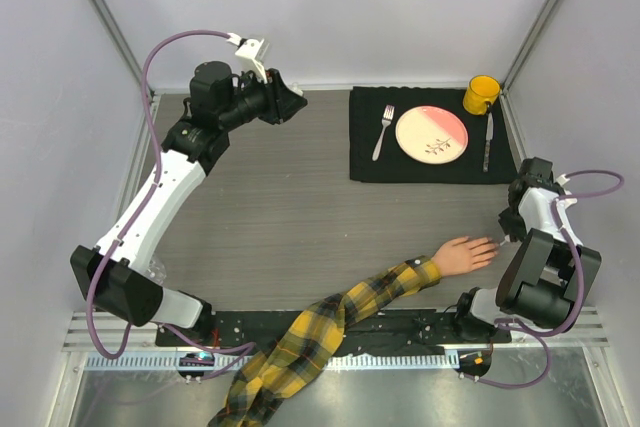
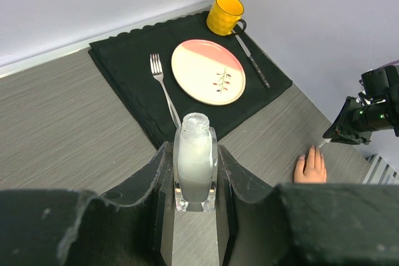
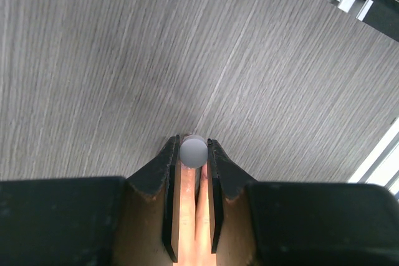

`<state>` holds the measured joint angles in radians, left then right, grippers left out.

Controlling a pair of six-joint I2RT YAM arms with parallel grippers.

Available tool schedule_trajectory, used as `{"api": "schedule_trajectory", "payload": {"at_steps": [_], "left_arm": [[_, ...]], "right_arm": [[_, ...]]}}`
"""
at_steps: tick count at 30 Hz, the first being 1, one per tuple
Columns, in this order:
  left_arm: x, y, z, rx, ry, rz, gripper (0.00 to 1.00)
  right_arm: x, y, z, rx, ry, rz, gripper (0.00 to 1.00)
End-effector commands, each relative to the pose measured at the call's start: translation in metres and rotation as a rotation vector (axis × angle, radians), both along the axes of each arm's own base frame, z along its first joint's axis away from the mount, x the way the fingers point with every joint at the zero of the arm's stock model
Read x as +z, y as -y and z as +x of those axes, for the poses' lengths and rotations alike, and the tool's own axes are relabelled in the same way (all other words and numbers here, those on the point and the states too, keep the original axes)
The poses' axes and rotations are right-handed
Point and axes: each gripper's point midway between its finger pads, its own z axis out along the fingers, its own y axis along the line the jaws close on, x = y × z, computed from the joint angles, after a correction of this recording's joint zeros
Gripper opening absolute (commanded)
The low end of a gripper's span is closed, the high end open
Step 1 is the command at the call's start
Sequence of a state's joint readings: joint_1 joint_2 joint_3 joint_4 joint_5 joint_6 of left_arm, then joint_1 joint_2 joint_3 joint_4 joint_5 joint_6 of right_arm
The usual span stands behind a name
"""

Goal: Paint the nails

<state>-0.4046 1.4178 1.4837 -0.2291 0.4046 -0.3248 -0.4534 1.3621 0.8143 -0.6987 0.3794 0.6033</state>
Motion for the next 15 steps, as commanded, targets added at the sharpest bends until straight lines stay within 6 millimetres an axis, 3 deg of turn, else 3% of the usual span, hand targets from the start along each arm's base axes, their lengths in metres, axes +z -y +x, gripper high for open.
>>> {"api": "schedule_trajectory", "payload": {"at_steps": [1,15], "left_arm": [[0.028,-0.001,-0.008,-0.016,0.088,-0.023,0.0],[0.029,0.0,-0.011,-0.023,0.089,-0.032,0.0]], "right_arm": [[0.008,0.007,0.013,0.003,0.045,-0.021,0.0],[0.009,-0.014,0.0,0.018,0.054,0.041,0.0]]}}
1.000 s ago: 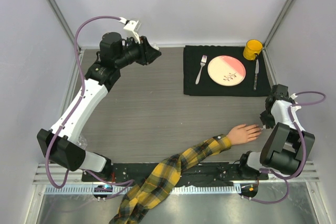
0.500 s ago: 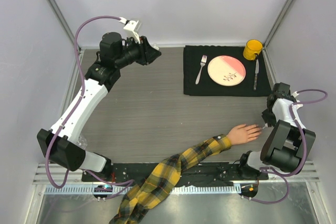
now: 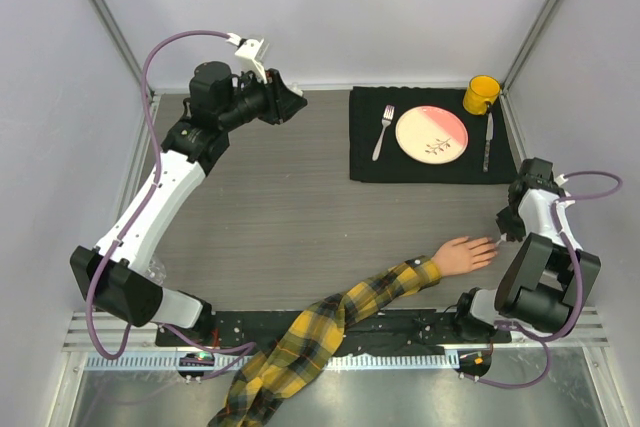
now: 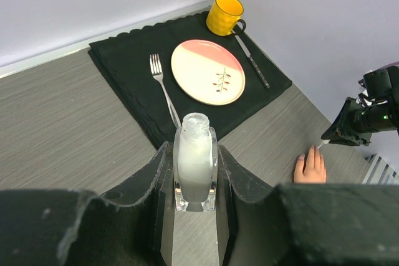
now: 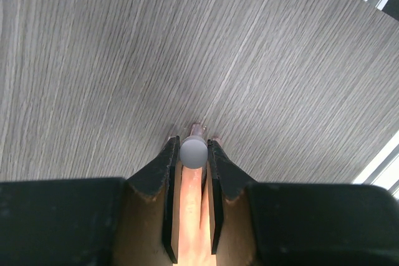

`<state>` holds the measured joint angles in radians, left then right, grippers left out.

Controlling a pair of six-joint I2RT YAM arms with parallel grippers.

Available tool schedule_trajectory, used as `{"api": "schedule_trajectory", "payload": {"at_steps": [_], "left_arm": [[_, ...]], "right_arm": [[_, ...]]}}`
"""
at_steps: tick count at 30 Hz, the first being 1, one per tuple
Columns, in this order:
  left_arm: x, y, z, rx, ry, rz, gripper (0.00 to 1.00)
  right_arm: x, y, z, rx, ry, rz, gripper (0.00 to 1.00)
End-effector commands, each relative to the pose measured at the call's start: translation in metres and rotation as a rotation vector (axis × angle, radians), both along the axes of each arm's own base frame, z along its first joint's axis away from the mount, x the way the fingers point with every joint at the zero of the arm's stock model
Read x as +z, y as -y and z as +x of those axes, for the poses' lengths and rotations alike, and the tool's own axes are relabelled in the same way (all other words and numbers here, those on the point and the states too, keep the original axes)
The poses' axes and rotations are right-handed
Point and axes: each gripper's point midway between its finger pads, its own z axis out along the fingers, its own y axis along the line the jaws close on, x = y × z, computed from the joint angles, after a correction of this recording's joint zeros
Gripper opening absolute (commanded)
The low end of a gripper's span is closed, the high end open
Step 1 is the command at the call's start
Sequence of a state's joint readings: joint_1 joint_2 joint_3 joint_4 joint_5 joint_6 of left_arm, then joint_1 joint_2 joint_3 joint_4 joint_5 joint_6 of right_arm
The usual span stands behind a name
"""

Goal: Paint the nails

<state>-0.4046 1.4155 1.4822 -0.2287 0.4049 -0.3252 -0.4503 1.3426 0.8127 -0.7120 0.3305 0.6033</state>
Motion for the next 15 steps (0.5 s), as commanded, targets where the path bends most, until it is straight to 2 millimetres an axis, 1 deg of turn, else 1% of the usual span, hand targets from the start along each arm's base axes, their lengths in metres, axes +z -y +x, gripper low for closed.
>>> {"api": "schedule_trajectory", "payload": {"at_steps": [1,8,15], "left_arm": [[0.0284,-0.0006,-0.0102,-0.021,0.087,-0.032,0.0],[0.0295,0.0,-0.0103,-0.024,0.088,-0.036,0.0],[0.0303,0.001,-0.0108,-0.029,0.09,-0.036,0.0]], "right_arm": [[0.0066,-0.006,-0.0031,-0.002,0.027,0.005,0.0],[0.0067,-0.0107,-0.0103,-0.008,0.018,0.011,0.0],[0.0053,-0.0053,-0.0086,-0.015,0.015,-0.01,0.0]]}}
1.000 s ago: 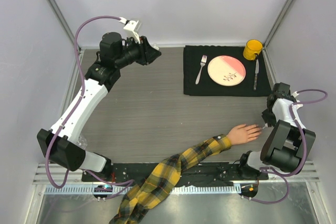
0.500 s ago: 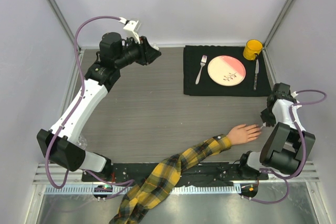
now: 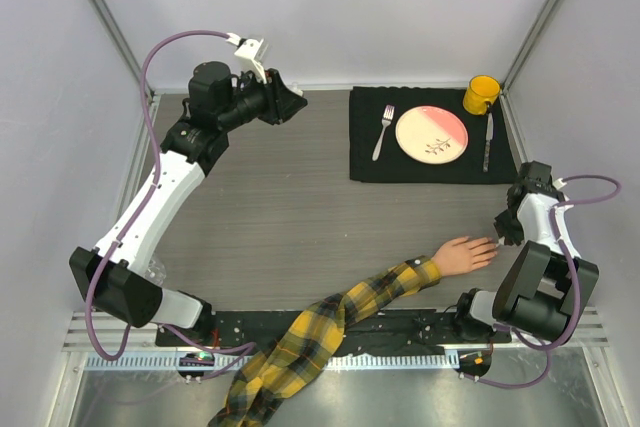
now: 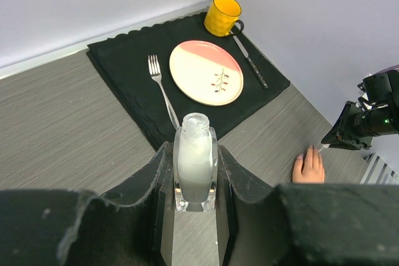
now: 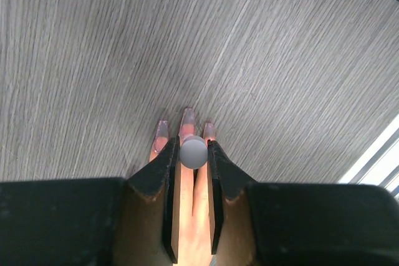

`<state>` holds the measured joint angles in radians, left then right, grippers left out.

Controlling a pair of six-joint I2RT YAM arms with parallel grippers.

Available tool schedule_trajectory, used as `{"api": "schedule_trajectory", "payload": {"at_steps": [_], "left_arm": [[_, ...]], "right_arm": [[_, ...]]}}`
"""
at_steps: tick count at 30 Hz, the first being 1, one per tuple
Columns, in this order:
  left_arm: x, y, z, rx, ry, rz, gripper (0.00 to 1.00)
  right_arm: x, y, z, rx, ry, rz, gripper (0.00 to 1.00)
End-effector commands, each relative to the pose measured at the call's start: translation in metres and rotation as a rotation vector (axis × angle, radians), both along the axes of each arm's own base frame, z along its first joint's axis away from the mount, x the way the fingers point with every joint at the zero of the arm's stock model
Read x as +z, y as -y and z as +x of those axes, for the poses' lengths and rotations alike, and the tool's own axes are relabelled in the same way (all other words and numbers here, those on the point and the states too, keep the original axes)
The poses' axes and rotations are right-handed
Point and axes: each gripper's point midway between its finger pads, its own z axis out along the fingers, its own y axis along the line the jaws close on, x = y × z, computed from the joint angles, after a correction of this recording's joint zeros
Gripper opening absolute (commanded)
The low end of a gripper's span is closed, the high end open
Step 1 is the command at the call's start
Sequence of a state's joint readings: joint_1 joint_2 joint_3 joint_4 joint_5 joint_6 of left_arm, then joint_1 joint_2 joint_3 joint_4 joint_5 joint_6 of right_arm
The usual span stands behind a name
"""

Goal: Paint the nails

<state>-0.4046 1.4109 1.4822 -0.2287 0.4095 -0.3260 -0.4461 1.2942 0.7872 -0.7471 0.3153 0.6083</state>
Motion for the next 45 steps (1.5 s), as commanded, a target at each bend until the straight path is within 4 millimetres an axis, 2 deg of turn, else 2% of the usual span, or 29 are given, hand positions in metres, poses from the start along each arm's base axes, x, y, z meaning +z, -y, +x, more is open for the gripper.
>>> {"api": "schedule_trajectory", "payload": {"at_steps": [1,8,19,33,41,45], "left_arm": [[0.029,0.0,-0.009,-0.021,0.088,-0.032,0.0],[0.031,-0.001,-0.007,-0.018,0.095,-0.023,0.0],[0.03,-0.001,-0.006,-0.014,0.092,-0.017,0.0],[0.029,-0.001,-0.008,-0.014,0.088,-0.015,0.0],[0.031,-0.003,-0.012,-0.013,0.091,-0.026,0.0],[0.037,-0.005,-0.018,-0.015,0.117,-0.04,0.0]], "right_arm": [[0.003,0.005,0.002,-0.021,0.017,-0.03,0.0],[0.004,0.013,0.015,-0.023,0.029,-0.049,0.0],[0.006,0.022,0.023,-0.025,0.032,-0.079,0.0],[0.002,0.029,0.022,-0.031,0.012,-0.095,0.0],[0.01,0.034,0.024,-0.034,0.016,-0.122,0.0],[0.026,0.032,0.026,-0.043,0.042,-0.122,0.0]]}}
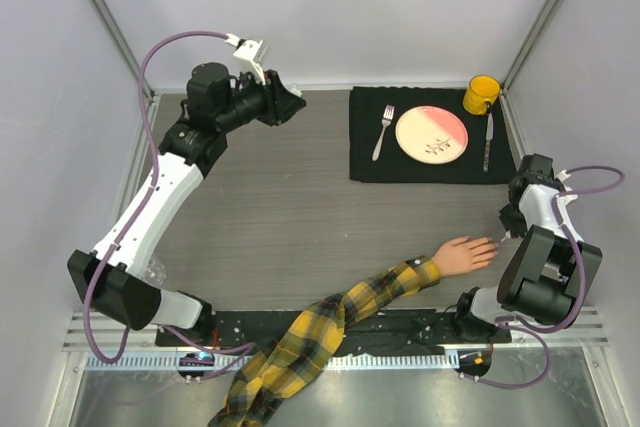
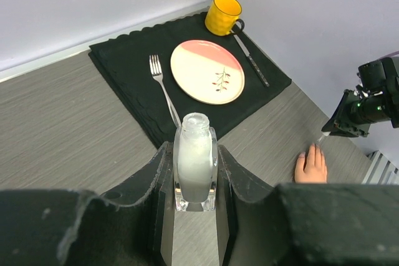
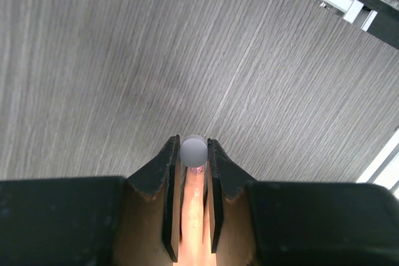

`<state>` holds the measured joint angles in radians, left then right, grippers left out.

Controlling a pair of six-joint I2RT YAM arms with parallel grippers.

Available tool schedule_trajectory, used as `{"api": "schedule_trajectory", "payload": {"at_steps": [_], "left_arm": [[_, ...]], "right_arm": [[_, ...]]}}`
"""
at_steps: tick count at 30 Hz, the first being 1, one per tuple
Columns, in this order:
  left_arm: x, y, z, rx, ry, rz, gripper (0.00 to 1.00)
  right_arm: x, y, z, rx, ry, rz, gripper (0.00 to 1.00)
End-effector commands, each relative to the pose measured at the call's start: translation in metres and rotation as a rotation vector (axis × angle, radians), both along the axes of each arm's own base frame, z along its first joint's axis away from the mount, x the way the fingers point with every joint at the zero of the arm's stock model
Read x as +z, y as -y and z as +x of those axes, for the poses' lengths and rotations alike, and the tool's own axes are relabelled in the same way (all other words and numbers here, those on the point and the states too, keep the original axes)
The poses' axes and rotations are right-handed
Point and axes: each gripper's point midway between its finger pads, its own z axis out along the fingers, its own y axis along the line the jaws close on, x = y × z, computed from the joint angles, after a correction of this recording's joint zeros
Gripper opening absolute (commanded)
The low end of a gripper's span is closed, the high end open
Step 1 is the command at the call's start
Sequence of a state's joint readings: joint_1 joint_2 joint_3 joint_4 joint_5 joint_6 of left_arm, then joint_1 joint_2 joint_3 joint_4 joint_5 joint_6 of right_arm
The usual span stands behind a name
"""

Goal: Paint the nails

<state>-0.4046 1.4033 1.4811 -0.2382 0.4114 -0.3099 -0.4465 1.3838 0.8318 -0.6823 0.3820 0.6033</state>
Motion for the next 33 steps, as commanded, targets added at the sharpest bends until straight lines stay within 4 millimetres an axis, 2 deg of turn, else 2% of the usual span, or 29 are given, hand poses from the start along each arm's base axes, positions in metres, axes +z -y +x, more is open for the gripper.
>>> {"api": "schedule_trajectory", "payload": {"at_steps": [1,3,4,5,6,7,8,9,10,11,13,14,15,16,17,19,20,22,23,27,28,33], "left_arm": [[0.031,-0.003,-0.017,-0.014,0.097,-0.055,0.0],[0.04,-0.003,-0.024,-0.034,0.131,-0.077,0.0],[0.034,-0.001,-0.027,-0.047,0.12,-0.079,0.0],[0.034,0.0,-0.031,-0.068,0.121,-0.082,0.0],[0.032,0.0,-0.036,-0.082,0.128,-0.087,0.0],[0.031,0.001,-0.04,-0.094,0.126,-0.096,0.0],[0.028,0.003,-0.047,-0.131,0.141,-0.105,0.0],[0.027,0.006,-0.053,-0.156,0.144,-0.111,0.0],[0.023,0.007,-0.057,-0.178,0.142,-0.111,0.0],[0.022,0.01,-0.067,-0.225,0.165,-0.121,0.0],[0.016,0.014,-0.078,-0.278,0.169,-0.116,0.0],[0.009,0.017,-0.088,-0.316,0.166,-0.112,0.0],[0.012,0.014,-0.097,-0.325,0.194,-0.111,0.0],[0.01,0.014,-0.103,-0.339,0.201,-0.106,0.0],[-0.001,0.013,-0.108,-0.355,0.19,-0.095,0.0],[-0.001,0.012,-0.125,-0.397,0.212,-0.09,0.0],[-0.012,0.013,-0.13,-0.414,0.217,-0.069,0.0],[-0.018,0.009,-0.142,-0.435,0.232,-0.044,0.0],[-0.017,0.009,-0.146,-0.443,0.256,-0.031,0.0],[-0.033,-0.003,-0.159,-0.459,0.304,0.066,0.0],[-0.037,-0.006,-0.166,-0.464,0.309,0.075,0.0],[-0.048,-0.015,-0.175,-0.462,0.357,0.129,0.0]], "right_arm": [[0.039,0.013,0.014,-0.021,0.071,-0.072,0.0],[0.053,0.007,0.012,-0.01,0.072,-0.059,0.0],[0.076,0.004,0.025,0.01,0.138,-0.067,0.0],[0.089,-0.002,0.031,0.035,0.169,-0.062,0.0],[0.113,-0.011,0.047,0.077,0.239,-0.05,0.0],[0.132,-0.032,0.061,0.165,0.288,-0.047,0.0],[0.164,-0.047,0.079,0.234,0.367,-0.034,0.0],[0.176,-0.065,0.091,0.331,0.394,-0.016,0.0],[0.189,-0.093,0.104,0.436,0.438,0.032,0.0],[0.216,-0.123,0.119,0.549,0.534,0.121,0.0],[0.237,-0.176,0.132,0.731,0.618,0.25,0.0],[0.262,-0.204,0.137,0.837,0.7,0.319,0.0],[0.274,-0.221,0.138,0.898,0.73,0.351,0.0],[0.278,-0.255,0.137,1.003,0.73,0.408,0.0],[0.299,-0.274,0.136,1.079,0.78,0.435,0.0],[0.311,-0.321,0.126,1.247,0.793,0.547,0.0],[0.33,-0.356,0.112,1.381,0.821,0.572,0.0],[0.343,-0.388,0.093,1.507,0.823,0.639,0.0],[0.353,-0.414,0.082,1.594,0.828,0.673,0.0],[0.369,-0.45,0.052,1.732,0.824,0.718,0.0],[0.372,-0.455,0.046,1.759,0.832,0.735,0.0],[0.381,-0.47,0.016,1.853,0.864,0.776,0.0]]}}
